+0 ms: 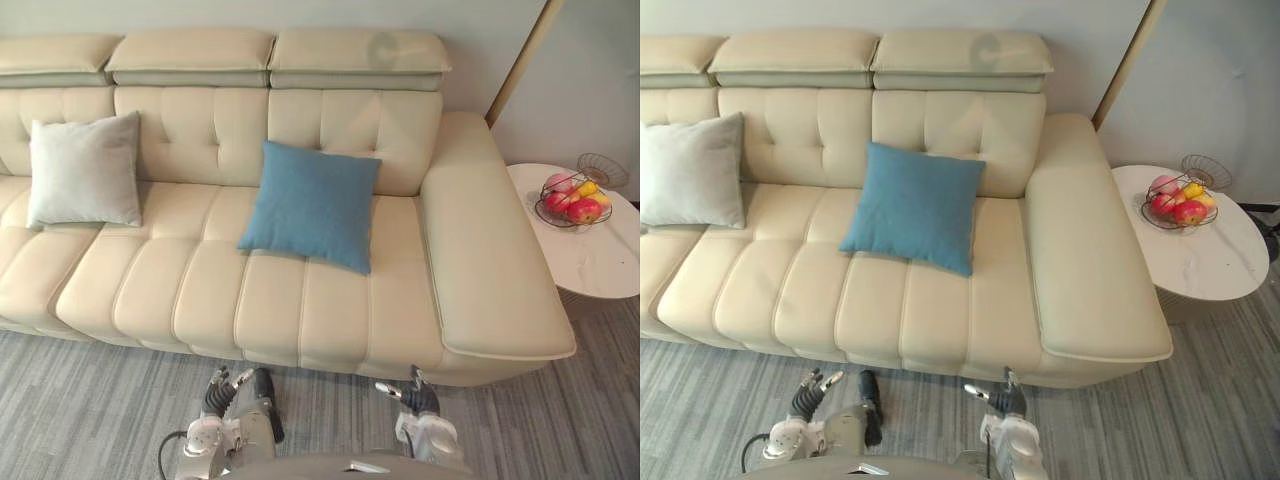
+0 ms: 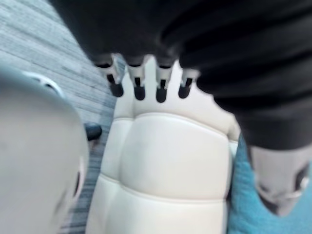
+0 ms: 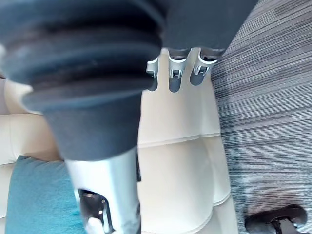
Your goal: Pick up cushions and gather them together orderly.
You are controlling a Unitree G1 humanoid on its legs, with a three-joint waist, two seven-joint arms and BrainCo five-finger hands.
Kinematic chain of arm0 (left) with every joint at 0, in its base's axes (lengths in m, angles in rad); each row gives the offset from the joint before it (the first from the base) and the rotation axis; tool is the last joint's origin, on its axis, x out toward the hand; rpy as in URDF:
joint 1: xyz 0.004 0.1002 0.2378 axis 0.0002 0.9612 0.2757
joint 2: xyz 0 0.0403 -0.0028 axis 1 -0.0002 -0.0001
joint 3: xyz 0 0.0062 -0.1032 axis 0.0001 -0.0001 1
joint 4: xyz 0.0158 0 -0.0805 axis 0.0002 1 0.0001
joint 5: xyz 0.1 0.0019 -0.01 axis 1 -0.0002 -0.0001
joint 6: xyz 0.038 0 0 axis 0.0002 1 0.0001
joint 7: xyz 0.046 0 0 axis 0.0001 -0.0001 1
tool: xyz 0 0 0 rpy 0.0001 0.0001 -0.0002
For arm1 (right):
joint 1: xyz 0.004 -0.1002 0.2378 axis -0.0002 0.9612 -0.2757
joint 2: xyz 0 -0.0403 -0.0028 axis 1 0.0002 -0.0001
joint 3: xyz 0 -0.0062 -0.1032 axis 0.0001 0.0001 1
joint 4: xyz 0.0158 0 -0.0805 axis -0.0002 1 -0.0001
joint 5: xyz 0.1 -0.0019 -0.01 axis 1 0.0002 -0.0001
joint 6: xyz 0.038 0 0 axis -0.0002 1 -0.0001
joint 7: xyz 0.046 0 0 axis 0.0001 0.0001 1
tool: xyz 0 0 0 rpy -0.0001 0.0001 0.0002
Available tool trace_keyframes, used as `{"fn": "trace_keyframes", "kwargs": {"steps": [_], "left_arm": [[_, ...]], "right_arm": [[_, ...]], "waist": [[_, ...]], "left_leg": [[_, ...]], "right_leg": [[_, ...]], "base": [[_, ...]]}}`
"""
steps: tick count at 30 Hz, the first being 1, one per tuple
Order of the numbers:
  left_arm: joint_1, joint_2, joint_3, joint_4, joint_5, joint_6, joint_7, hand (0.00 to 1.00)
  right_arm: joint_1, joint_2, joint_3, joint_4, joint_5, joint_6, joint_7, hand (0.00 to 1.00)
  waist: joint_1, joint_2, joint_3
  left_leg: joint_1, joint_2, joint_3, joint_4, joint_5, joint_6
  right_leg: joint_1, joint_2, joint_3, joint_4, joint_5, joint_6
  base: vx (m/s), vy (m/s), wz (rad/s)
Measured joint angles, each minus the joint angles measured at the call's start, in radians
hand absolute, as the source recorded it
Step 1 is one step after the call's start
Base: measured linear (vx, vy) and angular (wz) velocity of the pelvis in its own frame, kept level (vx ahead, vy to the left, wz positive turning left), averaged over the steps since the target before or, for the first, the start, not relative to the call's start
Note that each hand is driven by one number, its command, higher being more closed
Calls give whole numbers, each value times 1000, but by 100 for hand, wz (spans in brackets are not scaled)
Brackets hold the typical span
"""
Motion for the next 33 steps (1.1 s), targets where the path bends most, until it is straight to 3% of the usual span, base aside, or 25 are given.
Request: {"fn": "trace_keyframes", "kwargs": {"steps": [2, 3, 4, 6, 7, 8, 9, 11, 16, 23, 26, 27, 33], "left_arm": [[-2, 5, 3, -2, 0, -1, 0, 0], [3, 5, 9, 1, 1, -2, -1, 0], [5, 5, 16, 5, 2, -2, -2, 0], [2, 3, 21, 19, 3, 0, -3, 0], [-2, 0, 20, 38, 3, 0, -3, 0], [-5, 16, 19, 53, 3, 4, -4, 0], [5, 43, 19, 56, 1, 7, -4, 0], [7, 69, -2, 69, 2, 8, -8, 0], [3, 78, -28, 115, 2, 10, -10, 0], [-2, 73, -31, 158, 3, 10, -11, 0], [-10, 65, -30, 181, 3, 13, -22, 0], [-12, 76, -17, 208, 5, 24, -23, 0], [-12, 76, -18, 208, 5, 25, -23, 0]], "right_arm": [[-1, -3, -5, 33, 0, 0, -1, 0], [6, -6, -9, 46, 0, 1, 0, 0], [7, -5, -12, 58, 0, 2, 2, 0], [4, -4, -37, 69, -5, 7, 4, 0], [5, -3, -63, 78, -22, 10, 5, 0], [-8, 3, -90, 113, -31, 11, 6, 0], [-2, 20, -95, 149, -36, 23, 10, 0], [16, 41, -118, 188, -35, 31, 12, 0], [8, 35, -137, 212, -36, 33, 11, 0], [-17, 9, -137, 257, -39, 38, 13, 0], [-26, -8, -137, 270, -39, 46, 13, 0], [-25, -31, -129, 311, -40, 51, 26, 0], [-26, -31, -129, 311, -40, 51, 26, 0]], "waist": [[2, -13, 2], [1, -13, 2], [3, -14, 1], [-3, -14, 1], [-9, 0, -6], [-14, -10, -11], [-19, -61, -38], [-37, -103, -69], [-54, -90, -78], [-55, -77, -96], [-54, -62, -99], [-56, -70, -111], [-57, -69, -109]], "left_leg": [[-30, 1, -66, 276, -47, 66], [-16, 4, -100, 416, -136, 90], [9, 14, -122, 505, -219, 90], [73, 29, -160, 557, -330, 71], [104, 26, -166, 498, -386, 58], [131, -7, -153, 429, -399, 72], [157, -53, -134, 336, -357, 80], [182, -115, -130, 210, -283, 105], [241, -180, -134, 36, -198, 123], [341, -177, -140, -96, -110, 107], [376, -174, -140, -118, -95, 120], [438, -196, -155, -176, -74, 126], [434, -197, -159, -177, -74, 126]], "right_leg": [[-19, -28, -10, 1, 30, 0], [-21, -38, -5, 3, 43, 6], [-29, -41, 10, 5, 53, 13], [-41, -42, 34, 3, 74, 37], [-47, -37, 38, -5, 87, 59], [-49, -46, 57, -28, 98, 73], [-48, -73, 74, -69, 116, 64], [-41, -92, 87, -151, 167, 46], [-13, -110, 94, -252, 258, 43], [11, -80, 115, -272, 251, 52], [42, -72, 119, -291, 257, 57], [93, -84, 122, -333, 266, 65], [93, -85, 116, -335, 266, 65]], "base": [[-231, 43, -12], [-217, 125, -27], [-228, 215, -36], [-166, 257, -27], [-185, 288, -12], [-187, 270, -8], [-137, 208, 2], [-105, 170, 17], [-87, 89, 5], [-10, -54, -14], [40, -37, -5], [32, -11, -2], [0, 0, 3]]}}
